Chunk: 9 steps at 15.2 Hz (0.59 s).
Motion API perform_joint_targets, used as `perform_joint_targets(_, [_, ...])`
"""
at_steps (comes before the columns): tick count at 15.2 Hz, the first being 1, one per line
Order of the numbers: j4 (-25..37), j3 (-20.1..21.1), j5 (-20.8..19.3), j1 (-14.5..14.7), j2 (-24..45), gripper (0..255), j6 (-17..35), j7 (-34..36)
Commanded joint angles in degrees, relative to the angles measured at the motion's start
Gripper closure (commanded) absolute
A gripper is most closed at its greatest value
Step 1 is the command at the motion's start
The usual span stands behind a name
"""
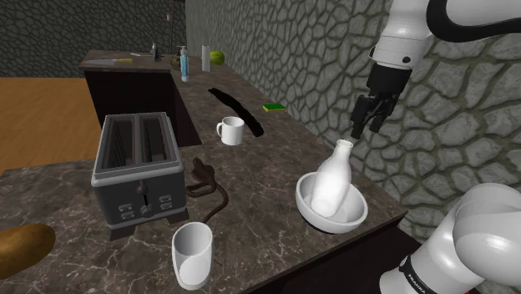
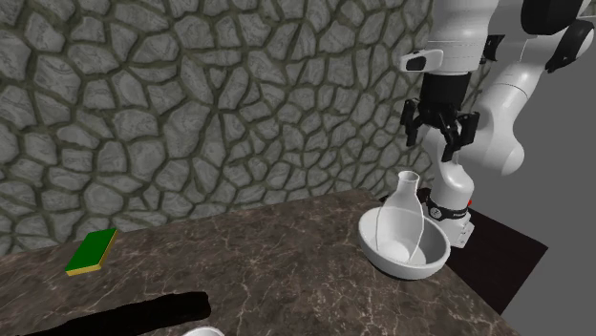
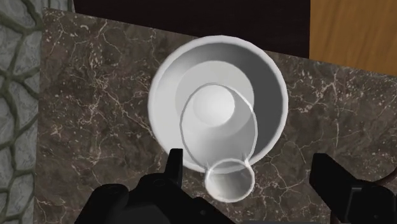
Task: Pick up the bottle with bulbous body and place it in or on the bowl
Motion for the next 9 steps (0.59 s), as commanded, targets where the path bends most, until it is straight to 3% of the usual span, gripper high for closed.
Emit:
perform_joint_targets(1, [0.0, 0.0, 0.0, 0.0, 0.0, 0, 0.0, 0.0])
perform_joint_targets(3, [0.0, 0.0, 0.0, 0.0, 0.0, 0, 0.0, 0.0])
perform_joint_targets(7, [8.8, -0.2, -0.2, -0.1, 2.4, 0, -6.4, 0.1])
perform_joint_targets(9, [8.8, -0.2, -0.2, -0.1, 2.4, 0, -6.4, 0.1])
